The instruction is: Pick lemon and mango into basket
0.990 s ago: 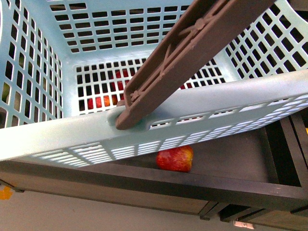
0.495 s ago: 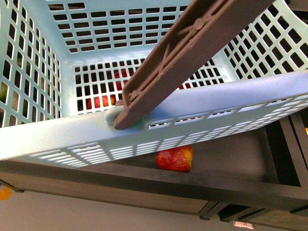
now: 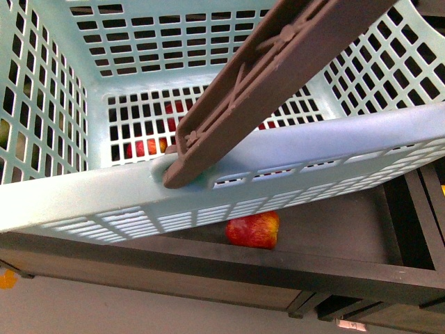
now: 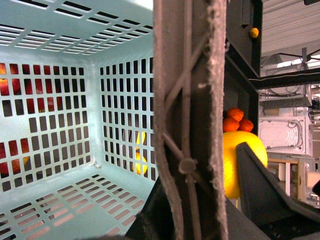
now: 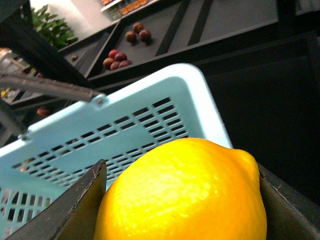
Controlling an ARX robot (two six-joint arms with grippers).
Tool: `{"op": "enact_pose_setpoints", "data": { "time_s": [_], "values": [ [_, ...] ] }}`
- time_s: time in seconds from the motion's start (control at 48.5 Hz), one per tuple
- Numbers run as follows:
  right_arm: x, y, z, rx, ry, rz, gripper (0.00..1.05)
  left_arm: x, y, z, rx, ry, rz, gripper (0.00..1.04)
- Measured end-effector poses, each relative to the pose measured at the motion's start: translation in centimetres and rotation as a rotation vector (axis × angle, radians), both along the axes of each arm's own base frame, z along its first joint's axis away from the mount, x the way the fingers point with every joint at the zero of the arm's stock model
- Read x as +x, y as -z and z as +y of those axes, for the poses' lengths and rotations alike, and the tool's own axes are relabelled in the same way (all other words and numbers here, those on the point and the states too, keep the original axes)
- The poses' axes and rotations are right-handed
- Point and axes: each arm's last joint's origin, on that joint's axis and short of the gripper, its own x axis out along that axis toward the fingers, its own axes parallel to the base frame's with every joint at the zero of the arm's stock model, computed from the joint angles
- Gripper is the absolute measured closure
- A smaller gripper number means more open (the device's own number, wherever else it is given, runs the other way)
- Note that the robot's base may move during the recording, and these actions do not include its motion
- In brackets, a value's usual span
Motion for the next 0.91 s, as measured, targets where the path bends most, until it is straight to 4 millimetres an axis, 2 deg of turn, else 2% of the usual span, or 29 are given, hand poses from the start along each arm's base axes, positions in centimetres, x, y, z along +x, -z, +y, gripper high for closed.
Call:
{"op": "enact_pose_setpoints", "data": {
  "time_s": [0.083,0.165,0.289,0.454,0.598,0.681,0.763,0.908],
  "values": [
    [-0.5,0.7,1.9,-0.033,-0.057,0.006,0.32,0.0,0.0,0.0,0.0,0.0,0.0,1.0],
    [-1.0,1.6,2.9,-0.06,-0.1,0.024,0.31,0.0,0.0,0.0,0.0,0.0,0.0,1.0],
    [-1.4,2.6,3.1,-0.078,-0.11,0.047,0.08,0.0,0.0,0.0,0.0,0.0,0.0,1.0],
    [-1.6,1.8,1.4,-0.072,-0.031,0.016,0.09,0.0,0.0,0.0,0.001,0.003,0.0,1.0],
    [-2.7,0.2,-1.6,-0.077,0.119,-0.038,0.09,0.0,0.0,0.0,0.005,-0.004,-0.002,1.0],
    [-4.0,0.1,-2.9,-0.211,0.28,-0.211,0.23,0.0,0.0,0.0,0.007,-0.007,-0.004,1.0],
    [-4.8,1.0,-3.1,-0.302,0.285,-0.266,0.33,0.0,0.0,0.0,0.006,-0.006,-0.003,1.0],
    [-6.2,3.5,-3.9,-0.385,0.257,-0.257,0.54,0.0,0.0,0.0,0.001,0.004,0.0,1.0]
  ]
}}
